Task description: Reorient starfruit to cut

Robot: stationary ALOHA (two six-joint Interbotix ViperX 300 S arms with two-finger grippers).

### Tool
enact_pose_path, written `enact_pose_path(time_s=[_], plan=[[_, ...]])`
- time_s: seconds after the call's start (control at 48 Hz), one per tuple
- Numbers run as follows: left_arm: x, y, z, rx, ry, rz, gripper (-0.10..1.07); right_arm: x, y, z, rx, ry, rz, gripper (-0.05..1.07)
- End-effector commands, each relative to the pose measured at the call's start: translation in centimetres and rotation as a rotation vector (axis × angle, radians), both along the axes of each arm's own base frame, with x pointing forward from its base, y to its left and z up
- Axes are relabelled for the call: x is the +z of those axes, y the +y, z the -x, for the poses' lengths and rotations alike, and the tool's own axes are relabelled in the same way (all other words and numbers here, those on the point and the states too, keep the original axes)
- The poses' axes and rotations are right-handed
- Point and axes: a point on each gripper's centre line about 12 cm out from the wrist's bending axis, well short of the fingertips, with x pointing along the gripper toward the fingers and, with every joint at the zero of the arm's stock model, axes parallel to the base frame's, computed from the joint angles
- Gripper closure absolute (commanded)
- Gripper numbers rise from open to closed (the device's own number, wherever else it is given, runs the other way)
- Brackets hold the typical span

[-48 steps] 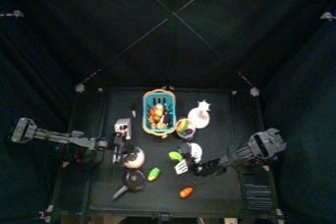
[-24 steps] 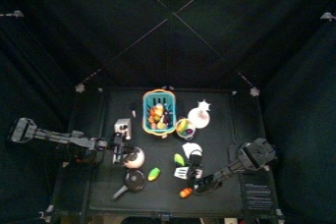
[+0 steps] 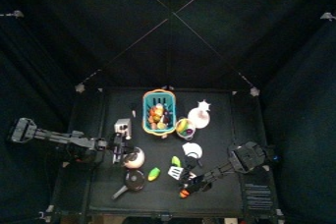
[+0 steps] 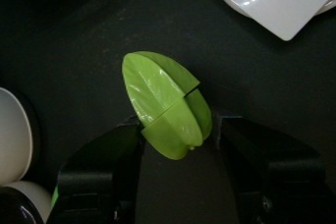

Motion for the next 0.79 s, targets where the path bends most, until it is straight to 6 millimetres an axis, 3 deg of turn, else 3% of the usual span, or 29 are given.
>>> enact_pose_path(time_s=[0.0,0.229,0.542,0.771], plan=[[0.9,-0.1,-0.4,-0.003,-0.029,-0.002,0.73,1.1,-0.7,-1.1,-0.039,-0.041,-0.026,0.32],[0.7,0.0,0.2,-0.004,-0.034,-0.003,0.73,0.4,-2.5,-1.3,-0.064,-0.039,-0.048,0.22],[0.8,0.1,1.5,-0.001,-0.064,0.008,0.73,0.4,-2.4,-1.7,-0.048,-0.051,-0.055,0.02],[0.8,0.1,1.6,-0.001,-0.066,0.008,0.73,1.2,-2.0,-1.9,-0.017,-0.074,-0.058,0.01]])
